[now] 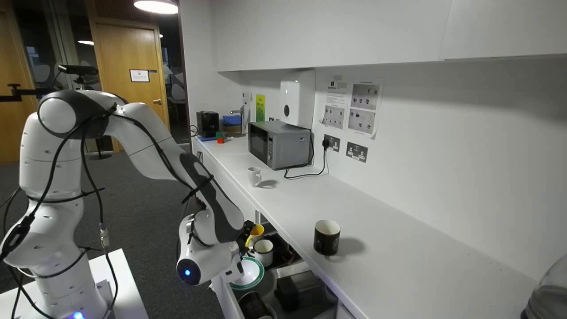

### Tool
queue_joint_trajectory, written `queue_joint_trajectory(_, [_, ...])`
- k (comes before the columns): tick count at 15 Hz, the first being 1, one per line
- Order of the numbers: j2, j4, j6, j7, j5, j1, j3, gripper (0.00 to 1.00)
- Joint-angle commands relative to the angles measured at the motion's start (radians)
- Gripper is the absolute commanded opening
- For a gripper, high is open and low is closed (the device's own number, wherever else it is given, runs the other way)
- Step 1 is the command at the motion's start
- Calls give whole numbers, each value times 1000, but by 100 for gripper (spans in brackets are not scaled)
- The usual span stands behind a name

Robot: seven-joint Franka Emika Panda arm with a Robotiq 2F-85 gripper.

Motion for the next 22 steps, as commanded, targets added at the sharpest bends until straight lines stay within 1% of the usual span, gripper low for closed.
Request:
queue_joint_trajectory(1, [-45, 8, 17, 15, -20, 0, -13, 100])
queue_joint_trajectory(5, [-76, 22, 59, 1, -21, 2, -21, 100])
queue_joint_trajectory(11, [-132, 76, 213, -35, -44, 3, -19, 99])
queue_joint_trajectory(15, [-147, 120, 289, -93, -111, 7, -6, 100])
queue_joint_trajectory(17, [-145, 140, 308, -126, -155, 7, 0, 100])
queue_joint_trajectory(22, [-117, 202, 312, -221, -301, 4, 9, 100])
